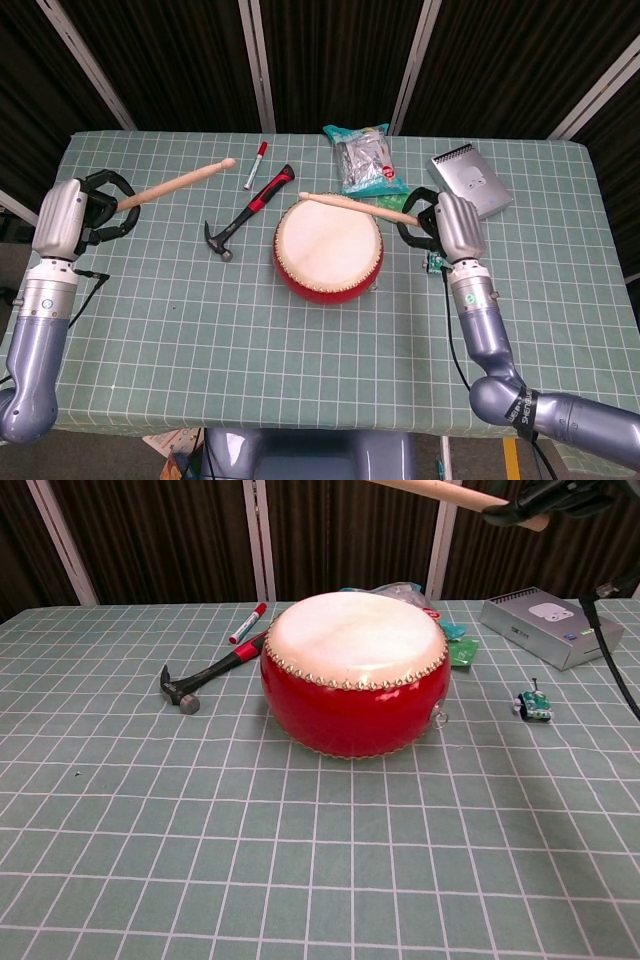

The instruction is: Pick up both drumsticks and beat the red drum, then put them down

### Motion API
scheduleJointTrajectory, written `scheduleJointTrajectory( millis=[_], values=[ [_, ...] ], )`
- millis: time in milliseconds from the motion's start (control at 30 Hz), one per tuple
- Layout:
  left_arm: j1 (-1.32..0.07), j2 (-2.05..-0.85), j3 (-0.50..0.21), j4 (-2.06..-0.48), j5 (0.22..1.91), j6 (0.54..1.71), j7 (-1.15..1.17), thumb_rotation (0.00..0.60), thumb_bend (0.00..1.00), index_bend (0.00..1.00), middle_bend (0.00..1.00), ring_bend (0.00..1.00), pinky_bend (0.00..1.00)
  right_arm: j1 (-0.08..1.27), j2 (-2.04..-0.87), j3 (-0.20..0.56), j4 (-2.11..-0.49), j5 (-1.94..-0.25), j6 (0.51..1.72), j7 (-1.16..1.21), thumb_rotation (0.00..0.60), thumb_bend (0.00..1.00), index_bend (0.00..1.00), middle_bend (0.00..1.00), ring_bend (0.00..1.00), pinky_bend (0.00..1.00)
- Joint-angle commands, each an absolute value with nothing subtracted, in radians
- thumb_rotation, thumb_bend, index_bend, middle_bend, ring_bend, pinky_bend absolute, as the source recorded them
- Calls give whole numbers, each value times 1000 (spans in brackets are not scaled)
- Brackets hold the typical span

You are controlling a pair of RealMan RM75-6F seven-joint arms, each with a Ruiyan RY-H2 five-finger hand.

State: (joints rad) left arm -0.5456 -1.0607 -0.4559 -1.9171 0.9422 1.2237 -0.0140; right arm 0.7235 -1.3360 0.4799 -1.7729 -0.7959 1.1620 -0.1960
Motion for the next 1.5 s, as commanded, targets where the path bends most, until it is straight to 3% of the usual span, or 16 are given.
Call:
scheduleJointTrajectory(
  millis=[33, 167, 333, 533, 700, 933, 1200, 1500],
  values=[
    [-545, -1058, -457, -1915, 941, 1222, -20, 600, 514, 786, 1000, 1000, 1000, 727, -1339, 485, -1766, -792, 1171, -196, 600, 767, 881, 1000, 1000, 1000],
    [-544, -1053, -457, -1918, 946, 1225, -25, 600, 515, 787, 1000, 1000, 1000, 735, -1350, 443, -1737, -810, 1168, -237, 600, 766, 881, 1000, 1000, 1000],
    [-544, -1050, -456, -1925, 954, 1240, -17, 600, 515, 789, 1000, 1000, 1000, 766, -1391, 295, -1664, -836, 1108, -407, 600, 768, 883, 1000, 1000, 1000],
    [-543, -1045, -451, -1937, 957, 1241, -15, 600, 515, 790, 1000, 1000, 1000, 812, -1502, 85, -1476, -1059, 1157, -754, 600, 767, 901, 1000, 1000, 1000],
    [-542, -1041, -445, -1944, 962, 1242, -15, 600, 514, 790, 1000, 1000, 1000, 797, -1538, 151, -1510, -999, 1187, -729, 600, 766, 901, 1000, 1000, 1000],
    [-542, -1039, -440, -1949, 968, 1247, -12, 600, 514, 791, 1000, 1000, 1000, 750, -1483, 287, -1623, -975, 1311, -622, 600, 767, 901, 1000, 1000, 1000],
    [-546, -1044, -427, -1954, 971, 1251, 8, 600, 515, 791, 1000, 1000, 1000, 687, -1340, 342, -1742, -968, 1329, -528, 600, 767, 901, 1000, 1000, 1000],
    [-586, -1070, -393, -1919, 952, 1198, 80, 600, 515, 791, 1000, 1000, 1000, 627, -1280, 352, -1767, -934, 1326, -437, 600, 767, 901, 1000, 1000, 1000]
  ],
)
